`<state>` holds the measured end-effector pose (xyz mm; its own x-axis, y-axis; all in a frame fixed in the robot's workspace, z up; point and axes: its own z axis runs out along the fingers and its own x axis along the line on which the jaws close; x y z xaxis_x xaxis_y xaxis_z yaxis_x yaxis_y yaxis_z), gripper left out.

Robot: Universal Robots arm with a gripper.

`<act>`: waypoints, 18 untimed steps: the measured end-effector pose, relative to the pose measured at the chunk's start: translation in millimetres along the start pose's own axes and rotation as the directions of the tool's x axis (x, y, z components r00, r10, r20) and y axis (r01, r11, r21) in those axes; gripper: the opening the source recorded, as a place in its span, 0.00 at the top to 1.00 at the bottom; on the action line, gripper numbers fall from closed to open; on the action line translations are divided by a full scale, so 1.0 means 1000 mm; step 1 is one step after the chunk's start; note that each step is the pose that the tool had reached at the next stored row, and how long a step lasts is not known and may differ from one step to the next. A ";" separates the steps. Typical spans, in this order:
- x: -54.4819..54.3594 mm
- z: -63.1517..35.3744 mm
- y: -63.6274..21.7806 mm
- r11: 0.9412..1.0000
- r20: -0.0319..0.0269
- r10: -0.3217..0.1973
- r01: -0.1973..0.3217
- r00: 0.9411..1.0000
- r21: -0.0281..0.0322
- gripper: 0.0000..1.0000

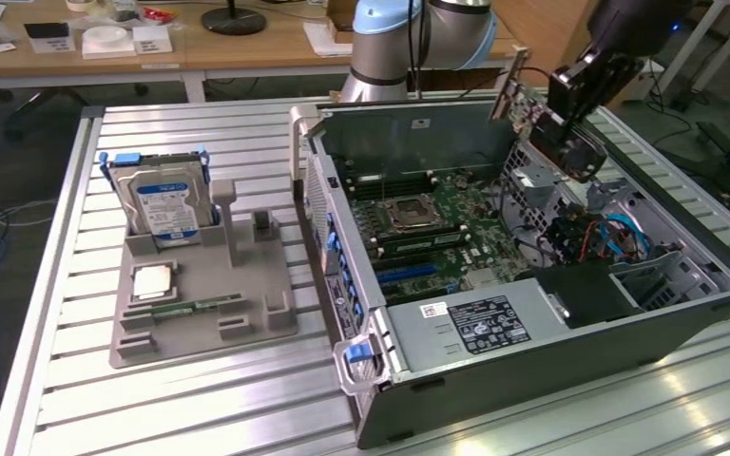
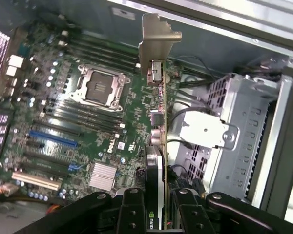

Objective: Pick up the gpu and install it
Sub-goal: 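Insert the gpu into the slot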

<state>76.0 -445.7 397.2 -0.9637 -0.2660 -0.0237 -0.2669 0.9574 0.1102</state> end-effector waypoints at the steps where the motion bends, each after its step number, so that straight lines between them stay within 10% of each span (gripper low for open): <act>1: 0.000 0.0002 0.0000 1.000 -0.002 -0.018 0.018 1.000 0.000 0.73; 10: 0.000 0.0019 -0.0002 0.984 -0.020 -0.179 0.179 0.984 -0.006 0.73; 18: 0.000 0.0029 -0.0003 0.948 -0.034 -0.319 0.319 0.947 -0.013 0.73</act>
<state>76.0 -445.7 394.3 -0.8272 -0.5614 -0.0237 -0.5603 0.8209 0.1102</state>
